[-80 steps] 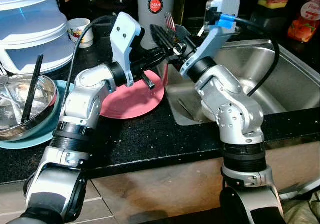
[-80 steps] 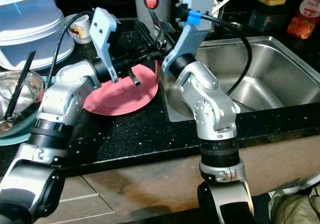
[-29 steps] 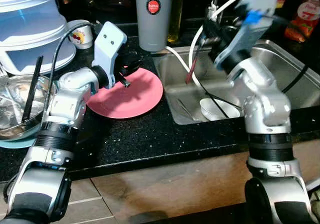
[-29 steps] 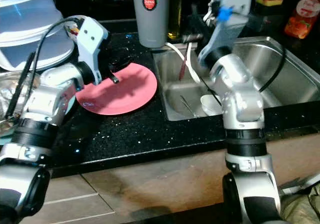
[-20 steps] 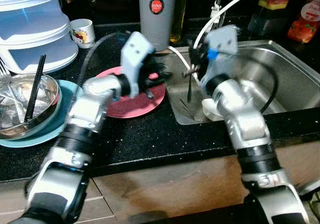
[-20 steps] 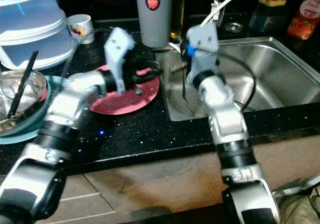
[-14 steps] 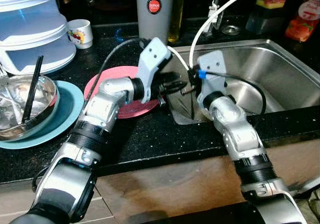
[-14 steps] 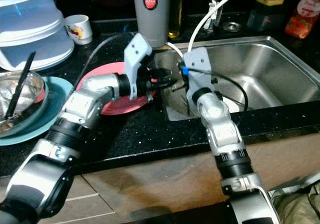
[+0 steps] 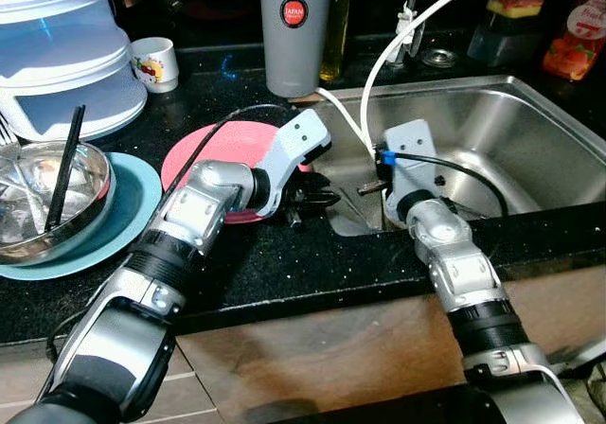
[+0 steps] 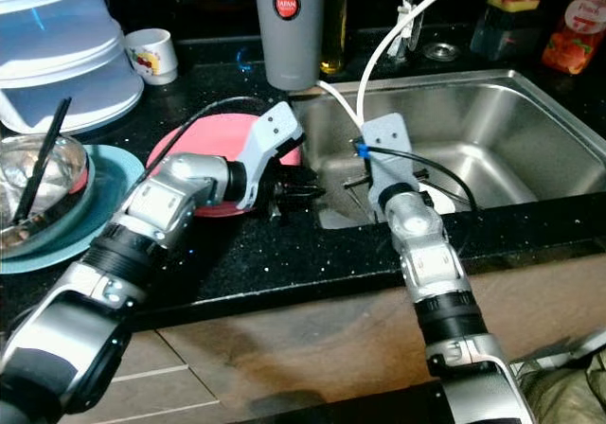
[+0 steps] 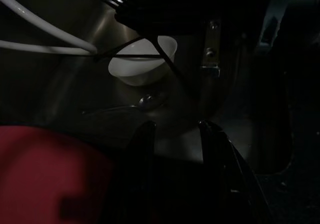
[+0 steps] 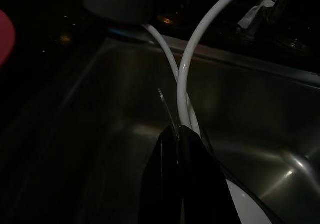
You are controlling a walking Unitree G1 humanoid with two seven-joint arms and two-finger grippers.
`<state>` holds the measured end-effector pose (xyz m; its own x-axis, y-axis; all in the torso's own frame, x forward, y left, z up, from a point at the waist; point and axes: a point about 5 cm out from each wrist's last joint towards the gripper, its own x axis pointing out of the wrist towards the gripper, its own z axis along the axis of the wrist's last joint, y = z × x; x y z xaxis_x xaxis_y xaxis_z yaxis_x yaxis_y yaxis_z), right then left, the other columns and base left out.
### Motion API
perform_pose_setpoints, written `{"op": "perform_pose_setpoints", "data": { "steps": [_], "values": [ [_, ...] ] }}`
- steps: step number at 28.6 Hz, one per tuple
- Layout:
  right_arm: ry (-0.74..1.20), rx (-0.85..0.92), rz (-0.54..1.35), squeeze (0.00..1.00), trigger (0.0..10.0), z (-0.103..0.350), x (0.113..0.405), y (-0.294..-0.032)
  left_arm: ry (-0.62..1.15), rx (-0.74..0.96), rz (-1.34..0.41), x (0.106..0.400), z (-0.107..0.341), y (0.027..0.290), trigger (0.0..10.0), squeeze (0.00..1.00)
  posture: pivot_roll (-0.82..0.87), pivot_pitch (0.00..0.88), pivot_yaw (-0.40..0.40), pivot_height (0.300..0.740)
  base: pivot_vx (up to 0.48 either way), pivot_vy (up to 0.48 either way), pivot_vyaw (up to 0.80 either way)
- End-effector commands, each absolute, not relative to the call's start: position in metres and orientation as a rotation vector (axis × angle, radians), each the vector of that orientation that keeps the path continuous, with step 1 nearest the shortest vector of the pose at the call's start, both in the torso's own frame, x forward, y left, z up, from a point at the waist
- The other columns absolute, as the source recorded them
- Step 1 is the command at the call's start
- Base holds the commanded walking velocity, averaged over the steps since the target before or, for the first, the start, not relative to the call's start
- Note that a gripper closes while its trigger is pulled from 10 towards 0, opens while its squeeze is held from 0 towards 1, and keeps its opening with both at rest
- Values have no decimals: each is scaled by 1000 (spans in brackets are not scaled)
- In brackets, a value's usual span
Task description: Kitchen organization
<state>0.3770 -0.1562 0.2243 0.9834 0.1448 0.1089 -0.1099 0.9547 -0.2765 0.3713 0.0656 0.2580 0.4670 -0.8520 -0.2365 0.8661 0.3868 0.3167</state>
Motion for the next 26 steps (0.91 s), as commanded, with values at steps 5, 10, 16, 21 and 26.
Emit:
{"op": "perform_pose_setpoints", "data": {
  "steps": [5, 10, 16, 21, 26],
  "values": [
    [-132, -264, 120, 1000, 10000, 225, 379, -159, 29, 411, -1078, 372, 259, 69, 10000, 0, 25, 128, 34, 740, 0, 0, 0],
    [-138, -272, 108, 0, 10000, 226, 380, -158, -86, 344, -1078, 371, 277, 65, 10000, 0, 27, 117, 32, 740, 0, 0, 0],
    [-157, -240, 104, 0, 10000, 230, 380, -156, -173, 241, -1010, 371, 304, 72, 10000, 0, 28, 107, 30, 740, 0, 0, 0],
    [-164, -94, 120, 0, 10000, 235, 381, -151, -184, 262, -671, 387, 313, 123, 10000, 251, 37, 99, 23, 740, 0, 0, 0],
    [-54, 165, 223, 0, 10000, 230, 381, -124, -187, 342, -587, 378, 312, 161, 10000, 0, 41, 100, 22, 740, 0, 0, 0]
  ]
}}
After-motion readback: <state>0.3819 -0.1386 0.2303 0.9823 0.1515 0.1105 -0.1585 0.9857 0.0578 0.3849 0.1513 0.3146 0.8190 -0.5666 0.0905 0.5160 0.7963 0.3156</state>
